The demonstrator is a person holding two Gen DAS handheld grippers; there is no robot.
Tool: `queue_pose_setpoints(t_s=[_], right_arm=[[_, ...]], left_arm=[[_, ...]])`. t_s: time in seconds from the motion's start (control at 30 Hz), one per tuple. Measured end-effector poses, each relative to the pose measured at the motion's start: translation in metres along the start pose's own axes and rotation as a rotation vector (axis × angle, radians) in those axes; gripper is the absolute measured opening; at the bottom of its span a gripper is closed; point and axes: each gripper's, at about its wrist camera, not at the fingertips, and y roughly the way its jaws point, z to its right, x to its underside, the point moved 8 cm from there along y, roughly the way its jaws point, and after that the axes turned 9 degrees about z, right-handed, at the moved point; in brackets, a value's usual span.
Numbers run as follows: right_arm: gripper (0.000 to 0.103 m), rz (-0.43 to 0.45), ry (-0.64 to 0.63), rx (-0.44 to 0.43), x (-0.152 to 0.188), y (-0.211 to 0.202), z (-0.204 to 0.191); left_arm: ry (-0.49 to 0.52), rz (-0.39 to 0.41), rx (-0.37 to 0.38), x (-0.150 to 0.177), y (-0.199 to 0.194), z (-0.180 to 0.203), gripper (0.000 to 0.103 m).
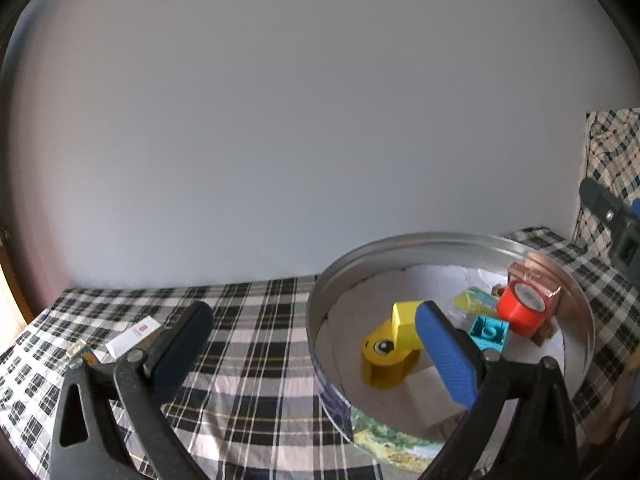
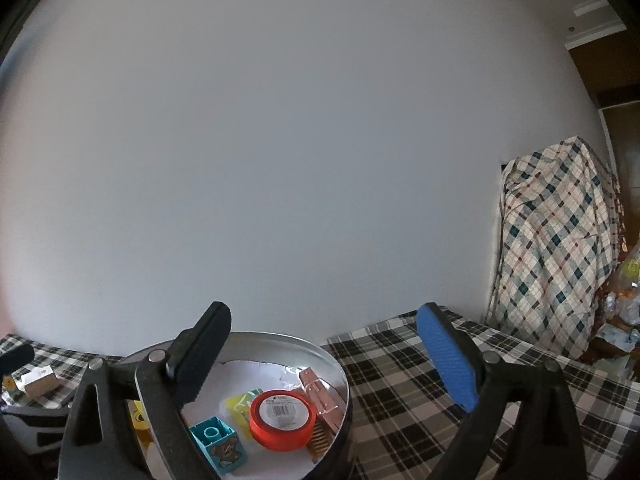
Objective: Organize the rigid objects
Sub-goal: 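Withdraw both grippers from the tin toward the white brick and white box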
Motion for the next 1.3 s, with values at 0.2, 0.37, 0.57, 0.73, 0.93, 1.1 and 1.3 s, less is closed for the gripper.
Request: queue_pose_setpoints(t_s=[0.2,0.37,0.57,0.73,0.93,1.1,1.3], right_arm=[[0.096,0.028,-0.002,0.007,-0.004,-0.016,-0.007],[0.096,0.065,-0.04,0.02,-0.009,-0.03,-0.015],[0.096,0.077,-0.021,0.054,-0.012,-0.041,-0.01],[0.096,0.117,-0.031,0.086,-0.018,-0.052,-0.008],[0.096,0.142,-0.067,0.105,-0.022,-0.063,-0.015],[0.096,0.155,-0.118,0.099,-0.023,-0.071,-0.03],[0.096,0.134,-0.11,0.087,-0.021,-0.074,-0.046]], left_arm=[[-0.009,0.001,0.009,0.002,-0.005,-0.003,0.102],[-0.003,0.002,0.012,0.003,-0.009,-0.006,0.102],[-0.01,-0.002,0.022,0.006,-0.014,-0.009,0.102],[-0.014,0.005,0.027,0.007,-0.021,-0.014,0.102],[-0.013,0.004,0.03,0.009,-0.025,-0.023,0.102],[-0.017,-0.002,0.016,0.011,-0.025,-0.038,0.102],[-0.021,-0.001,0.005,0.012,-0.024,-0.055,0.102]])
